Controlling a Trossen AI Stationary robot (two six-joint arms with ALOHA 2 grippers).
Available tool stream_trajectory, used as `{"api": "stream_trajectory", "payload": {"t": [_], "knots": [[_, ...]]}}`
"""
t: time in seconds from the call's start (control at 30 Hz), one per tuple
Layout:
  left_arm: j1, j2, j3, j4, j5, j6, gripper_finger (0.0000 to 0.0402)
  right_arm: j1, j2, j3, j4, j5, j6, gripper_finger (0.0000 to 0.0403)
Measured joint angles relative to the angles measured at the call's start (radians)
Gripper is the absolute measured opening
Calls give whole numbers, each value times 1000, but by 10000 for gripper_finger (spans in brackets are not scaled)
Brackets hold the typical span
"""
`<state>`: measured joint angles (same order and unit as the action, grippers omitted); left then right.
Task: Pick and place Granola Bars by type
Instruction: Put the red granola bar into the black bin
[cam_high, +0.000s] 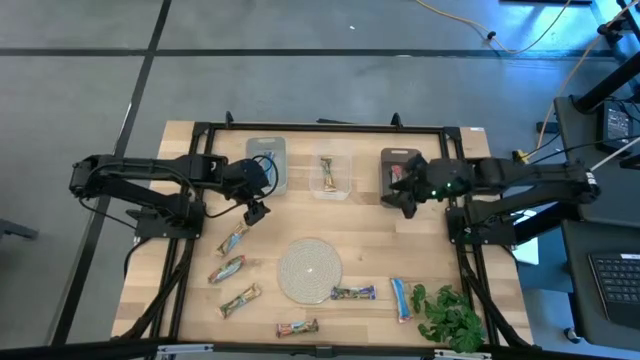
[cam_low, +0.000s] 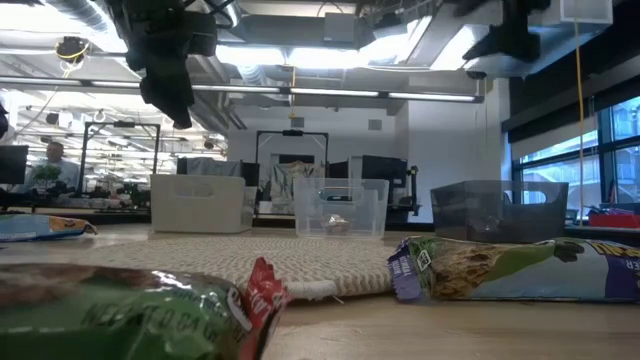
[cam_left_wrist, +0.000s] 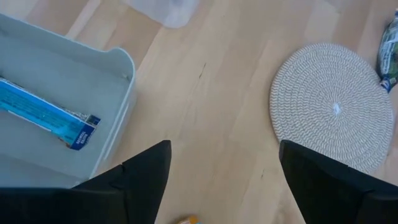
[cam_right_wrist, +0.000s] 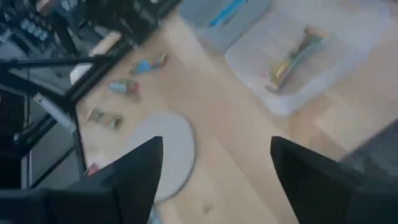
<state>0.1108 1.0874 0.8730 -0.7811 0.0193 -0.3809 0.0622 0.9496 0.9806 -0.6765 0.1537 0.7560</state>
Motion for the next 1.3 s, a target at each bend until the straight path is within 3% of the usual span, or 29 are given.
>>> {"api": "stream_trajectory", "payload": {"t": [0.2, 0.43, 0.8, 1.07, 1.3], "knots": [[-4, 0, 0, 13, 0, 2, 290, 114, 202, 263, -249, -20, 129, 310], [-43, 0, 0, 76, 0, 3, 290, 275, 469, 436, -523, -71, 504, 311], [-97, 0, 0, 196, 0, 133, 290, 484, 734, 446, -506, -198, 792, 311], [-118, 0, 0, 197, 0, 133, 290, 513, 883, 445, -500, -332, 904, 311], [-132, 0, 0, 198, 7, 133, 290, 511, 940, 423, -490, -332, 904, 310]]}}
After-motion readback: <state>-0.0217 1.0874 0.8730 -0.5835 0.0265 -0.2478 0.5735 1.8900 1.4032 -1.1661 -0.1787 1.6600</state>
